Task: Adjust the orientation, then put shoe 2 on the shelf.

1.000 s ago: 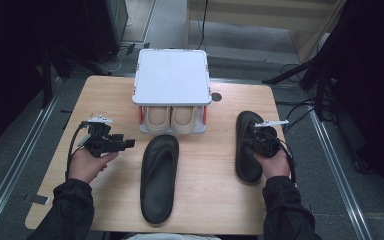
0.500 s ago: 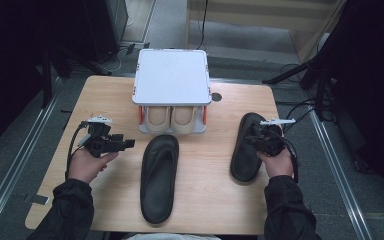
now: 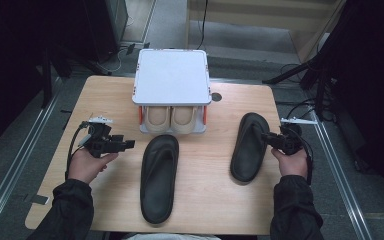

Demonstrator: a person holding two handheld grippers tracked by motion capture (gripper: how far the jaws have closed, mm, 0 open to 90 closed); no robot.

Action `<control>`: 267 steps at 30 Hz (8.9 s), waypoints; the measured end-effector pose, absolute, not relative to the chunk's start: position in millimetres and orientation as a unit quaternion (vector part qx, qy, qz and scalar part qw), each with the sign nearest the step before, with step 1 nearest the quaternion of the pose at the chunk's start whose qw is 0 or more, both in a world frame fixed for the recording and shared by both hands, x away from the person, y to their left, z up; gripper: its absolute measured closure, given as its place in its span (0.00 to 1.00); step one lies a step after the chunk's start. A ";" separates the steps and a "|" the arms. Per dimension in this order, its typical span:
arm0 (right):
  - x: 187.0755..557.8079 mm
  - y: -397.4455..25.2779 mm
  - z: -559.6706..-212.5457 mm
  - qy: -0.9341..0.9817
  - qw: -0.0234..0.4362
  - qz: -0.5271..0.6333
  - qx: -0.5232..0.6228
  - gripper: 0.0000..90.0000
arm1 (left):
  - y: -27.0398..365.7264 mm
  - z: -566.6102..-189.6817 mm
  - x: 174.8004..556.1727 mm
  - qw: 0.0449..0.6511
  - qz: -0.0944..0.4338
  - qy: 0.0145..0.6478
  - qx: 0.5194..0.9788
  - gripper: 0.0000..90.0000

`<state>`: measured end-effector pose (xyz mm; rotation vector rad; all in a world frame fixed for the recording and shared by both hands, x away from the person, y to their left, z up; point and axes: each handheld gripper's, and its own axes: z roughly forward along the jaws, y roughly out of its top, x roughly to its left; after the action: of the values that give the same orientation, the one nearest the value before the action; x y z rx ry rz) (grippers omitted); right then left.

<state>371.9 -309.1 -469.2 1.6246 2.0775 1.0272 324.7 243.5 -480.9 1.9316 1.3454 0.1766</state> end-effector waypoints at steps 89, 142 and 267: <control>334.3 -180.2 -477.8 0.801 0.037 0.339 0.493 0.78 | 256.7 -483.6 301.4 0.382 0.081 0.535 0.749 0.44; 326.5 -145.0 -500.4 0.805 0.012 0.352 0.478 0.76 | 191.6 -511.5 305.4 0.322 -0.024 0.444 0.836 1.00; 274.5 -98.6 -491.0 0.760 0.069 0.359 0.537 0.85 | 227.7 -479.9 320.5 0.434 0.032 0.472 0.766 0.54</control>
<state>274.5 -98.6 -491.0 1.6182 2.2877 1.0812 320.5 227.7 -479.9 1.9088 1.1764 0.0807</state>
